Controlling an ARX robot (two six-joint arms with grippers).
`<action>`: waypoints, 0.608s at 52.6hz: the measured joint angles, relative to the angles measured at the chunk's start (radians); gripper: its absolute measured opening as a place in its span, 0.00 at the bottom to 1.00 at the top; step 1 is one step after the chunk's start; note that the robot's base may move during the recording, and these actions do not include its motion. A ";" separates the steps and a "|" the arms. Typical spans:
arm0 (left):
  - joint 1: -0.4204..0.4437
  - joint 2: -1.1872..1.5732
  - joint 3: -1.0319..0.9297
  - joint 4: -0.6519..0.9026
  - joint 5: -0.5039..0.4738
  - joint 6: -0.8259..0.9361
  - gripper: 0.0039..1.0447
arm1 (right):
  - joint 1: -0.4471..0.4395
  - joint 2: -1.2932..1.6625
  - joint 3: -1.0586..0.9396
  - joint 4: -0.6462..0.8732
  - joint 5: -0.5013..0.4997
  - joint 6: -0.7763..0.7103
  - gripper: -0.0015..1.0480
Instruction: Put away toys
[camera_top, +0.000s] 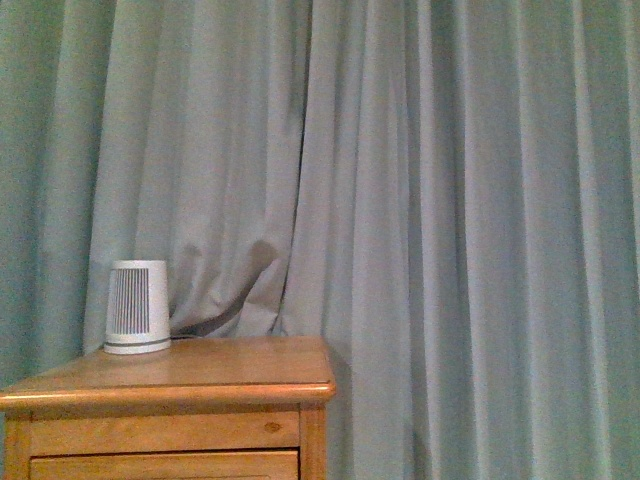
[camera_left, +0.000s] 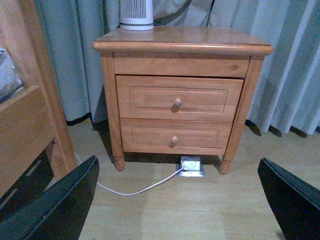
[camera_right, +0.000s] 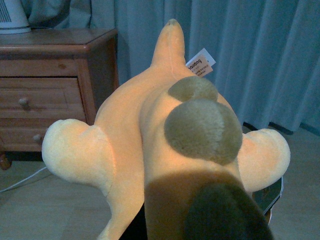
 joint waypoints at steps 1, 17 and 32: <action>0.000 0.000 0.000 0.000 0.000 0.000 0.94 | 0.000 0.000 0.000 0.000 -0.003 0.000 0.07; 0.000 0.001 0.000 0.000 0.003 0.000 0.94 | -0.001 0.000 0.000 0.000 0.006 0.000 0.07; 0.000 0.001 0.000 0.000 0.003 0.000 0.94 | 0.000 0.000 0.000 0.000 0.003 0.000 0.07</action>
